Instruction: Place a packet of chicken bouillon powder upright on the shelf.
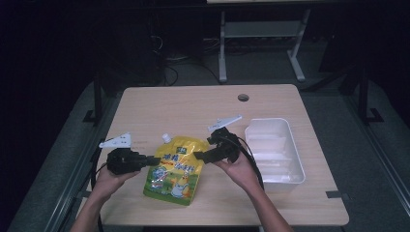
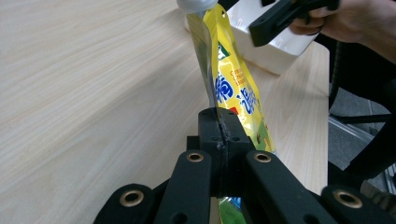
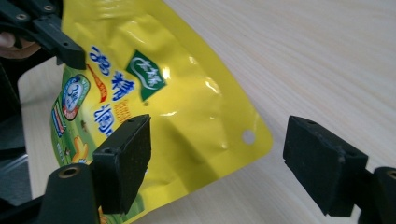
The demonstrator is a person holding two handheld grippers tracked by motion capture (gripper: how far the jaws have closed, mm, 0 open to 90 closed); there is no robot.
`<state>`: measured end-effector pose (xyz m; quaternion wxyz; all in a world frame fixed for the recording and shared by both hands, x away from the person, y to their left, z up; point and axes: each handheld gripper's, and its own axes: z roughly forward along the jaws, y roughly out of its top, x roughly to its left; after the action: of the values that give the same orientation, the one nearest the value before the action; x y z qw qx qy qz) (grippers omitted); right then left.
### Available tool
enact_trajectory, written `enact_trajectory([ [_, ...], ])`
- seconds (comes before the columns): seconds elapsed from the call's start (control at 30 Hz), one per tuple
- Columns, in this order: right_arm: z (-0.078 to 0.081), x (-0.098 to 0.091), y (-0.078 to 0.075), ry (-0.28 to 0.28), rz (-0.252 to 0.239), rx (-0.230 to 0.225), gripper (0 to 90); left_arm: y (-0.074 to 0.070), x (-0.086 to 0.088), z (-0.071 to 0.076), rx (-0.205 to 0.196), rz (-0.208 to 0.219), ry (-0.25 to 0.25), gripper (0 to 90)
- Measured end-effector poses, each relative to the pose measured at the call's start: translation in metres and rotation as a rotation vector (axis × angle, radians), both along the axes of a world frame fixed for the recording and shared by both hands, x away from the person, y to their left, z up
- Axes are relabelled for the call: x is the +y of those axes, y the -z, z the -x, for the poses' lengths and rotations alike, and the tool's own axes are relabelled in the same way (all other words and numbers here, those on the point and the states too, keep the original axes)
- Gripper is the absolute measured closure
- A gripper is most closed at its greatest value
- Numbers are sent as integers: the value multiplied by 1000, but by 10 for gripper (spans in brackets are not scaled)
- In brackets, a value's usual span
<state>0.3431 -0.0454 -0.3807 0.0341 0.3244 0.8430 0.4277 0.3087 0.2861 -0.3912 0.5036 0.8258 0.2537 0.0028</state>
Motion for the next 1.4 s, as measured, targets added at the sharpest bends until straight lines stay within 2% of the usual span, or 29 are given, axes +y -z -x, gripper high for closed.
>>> enact_trajectory([
  [0.1, -4, 1, 5, -27, -16, 51, 295, -2, 0, 3, -14, 7, 13, 900],
  [0.13, -6, 2, 9, -51, -45, 92, 381, -2, 0, 4, -19, 11, 16, 900],
  [0.17, -7, 2, 9, -65, -63, 104, 419, -3, 0, 4, -20, 10, 15, 900],
  [0.2, -7, 2, 9, -65, -63, 104, 419, -3, 0, 5, -22, 9, 13, 900],
  [0.3, -8, 3, 10, -103, -122, 143, 547, -2, 2, 5, -21, 14, 6, 900],
  [0.33, -8, 3, 10, -105, -122, 134, 601, -2, 3, 5, -19, 14, 1, 900],
  [0.37, -8, 3, 10, -105, -122, 134, 601, -1, 4, 4, -17, 15, -6, 900],
  [0.43, -6, 2, 8, -112, -127, 125, 682, 1, 6, 3, -10, 13, -12, 900],
  [0.5, -4, 1, 5, -131, -146, 118, 781, 3, 8, 2, -1, 13, -20, 900],
  [0.57, -1, 1, 2, -145, -161, 113, 833, 3, 10, 2, 0, 9, -23, 900],
  [0.6, 1, 2, -3, -153, -166, 99, 891, 2, 11, 2, 1, 19, -23, 900],
  [0.67, 3, 2, -6, -158, -167, 85, 892, 2, 11, 2, 0, 22, -22, 900],
  [0.77, 7, 5, -18, -175, -136, 37, 894, 1, 13, 3, 0, 23, -19, 899],
  [0.8, 10, 8, -26, -188, -110, 7, 894, 1, 13, 3, 1, 21, -13, 896],
  [0.83, 10, 8, -26, -188, -110, 7, 894, 1, 13, 3, 1, 21, -13, 893],
  [0.87, 14, 11, -33, -202, -79, -25, 894, 2, 13, 4, 2, 14, -12, 883],
  [0.93, 15, 12, -36, -210, -62, -41, 894, 3, 12, 4, 9, -5, -8, 863],
  [1.0, 22, 17, -43, -236, -18, -82, 894, 5, 10, 5, 14, -28, -9, 791],
  [1.03, 22, 17, -43, -236, -18, -82, 894, 6, 9, 5, 21, -32, -6, 791],
  [1.1, 28, 22, -47, -256, 14, -128, 894, 9, 9, 6, 28, -36, 2, 782],
  [1.23, 32, 25, -50, -271, 35, -154, 894, 9, 9, 7, 34, -31, 19, 822],
  [1.4, 34, 26, -57, -274, 34, -178, 893, 4, 6, 8, 15, -59, 40, 846],
])
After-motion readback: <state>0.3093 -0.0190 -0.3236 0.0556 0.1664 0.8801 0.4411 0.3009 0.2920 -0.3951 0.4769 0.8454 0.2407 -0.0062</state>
